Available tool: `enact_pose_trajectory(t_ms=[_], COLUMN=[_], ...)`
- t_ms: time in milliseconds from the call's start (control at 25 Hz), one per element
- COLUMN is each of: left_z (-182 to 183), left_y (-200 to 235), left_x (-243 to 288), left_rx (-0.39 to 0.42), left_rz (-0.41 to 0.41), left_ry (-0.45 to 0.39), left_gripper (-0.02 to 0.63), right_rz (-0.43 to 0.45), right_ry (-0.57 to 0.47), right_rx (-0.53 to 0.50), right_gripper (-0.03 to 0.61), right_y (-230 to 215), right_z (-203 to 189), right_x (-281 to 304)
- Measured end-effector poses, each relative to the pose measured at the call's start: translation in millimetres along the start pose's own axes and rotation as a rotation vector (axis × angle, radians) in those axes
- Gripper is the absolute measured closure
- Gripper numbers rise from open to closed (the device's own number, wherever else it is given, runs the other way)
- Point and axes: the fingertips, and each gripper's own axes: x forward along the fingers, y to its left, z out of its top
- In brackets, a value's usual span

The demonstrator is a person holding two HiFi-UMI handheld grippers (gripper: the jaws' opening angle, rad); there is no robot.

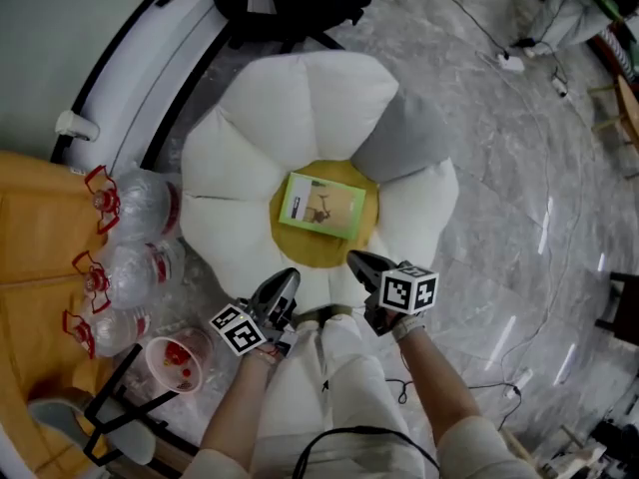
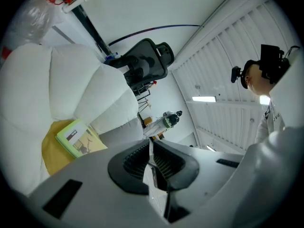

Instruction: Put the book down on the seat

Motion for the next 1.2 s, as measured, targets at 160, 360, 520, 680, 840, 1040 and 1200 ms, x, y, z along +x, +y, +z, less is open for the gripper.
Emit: enact_pose_trajectory(t_ms=[160,360,520,680,840,1040,1200], left_z=[15,34,47,61,66,72,76], left_y=[-25,-63,-98,-123,-164,-195,-214], left_x=[-2,-12,-13,-22,-25,-30,-39], left_rx=[0.057,0.097,0.128,0.186,0.234,0.303,0.302], left_rz=[-0.016,-0.041,-0.067,-0.111,-0.134,-0.14,-0.149], left_ry=[0.048,0.066,0.092,0.1,0.115,0.148,0.159], left_gripper=[0.577,0.577,0.577,0.577,0.577,0.577,0.577], right_rz=[0.054,0.103,0.129,0.171,0.204,0.262,0.304], right_ry=[-0.029,-0.097,-0.115,-0.101,-0.07,-0.077,-0.06], right_rx=[-0.021,0.034,0.002,-0.061,-0.137,-0.17,-0.156], right_gripper=[0.563,0.563,0.563,0.563,0.563,0.563,0.564], right_y=[38,76,105,141,170,203,229], right_z=[12,26,42,48,47,54,53], right_x=[-22,-58,-87,-110,-146,-177,-189])
